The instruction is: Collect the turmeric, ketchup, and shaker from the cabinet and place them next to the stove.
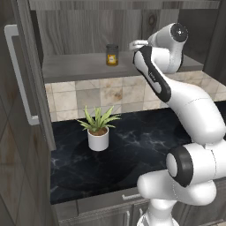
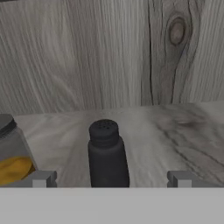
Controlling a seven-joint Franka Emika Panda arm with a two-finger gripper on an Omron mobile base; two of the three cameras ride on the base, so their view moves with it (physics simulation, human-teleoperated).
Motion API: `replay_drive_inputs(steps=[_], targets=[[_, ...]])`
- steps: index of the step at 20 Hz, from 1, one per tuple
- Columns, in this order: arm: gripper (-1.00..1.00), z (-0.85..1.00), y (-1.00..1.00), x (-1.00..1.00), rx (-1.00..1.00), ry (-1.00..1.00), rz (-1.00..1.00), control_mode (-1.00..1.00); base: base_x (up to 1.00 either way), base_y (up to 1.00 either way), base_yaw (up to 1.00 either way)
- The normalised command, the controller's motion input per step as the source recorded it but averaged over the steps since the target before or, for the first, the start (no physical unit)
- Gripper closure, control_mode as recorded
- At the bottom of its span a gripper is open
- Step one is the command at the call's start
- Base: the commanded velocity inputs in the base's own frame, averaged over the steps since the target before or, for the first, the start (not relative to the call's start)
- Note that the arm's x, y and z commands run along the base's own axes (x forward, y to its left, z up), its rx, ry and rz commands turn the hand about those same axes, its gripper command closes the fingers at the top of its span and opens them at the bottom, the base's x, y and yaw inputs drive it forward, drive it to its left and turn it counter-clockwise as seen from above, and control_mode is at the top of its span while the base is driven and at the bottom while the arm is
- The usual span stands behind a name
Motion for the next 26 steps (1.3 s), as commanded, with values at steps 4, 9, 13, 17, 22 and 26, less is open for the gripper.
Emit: replay_drive_inputs(steps=[4,9,13,17,22,26], targets=[[-1.0,0.0,0.0,0.04,0.0,0.01,0.0,-1.0,0.0,0.0,0.0],[-1.0,-0.02,0.01,0.03,0.0,0.04,0.0,-1.0,0.0,0.0,0.0],[-1.0,-0.1,0.02,0.08,0.0,0.05,0.0,-1.0,0.0,0.0,0.0],[-1.0,-0.08,0.0,0.08,0.0,0.03,0.0,-1.0,0.0,0.0,0.0],[-1.0,0.0,0.01,0.15,0.0,0.02,0.0,-1.0,0.0,0.0,0.0],[-1.0,0.0,0.11,0.21,-0.02,0.01,0.0,-1.0,0.0,0.0,0.0]])
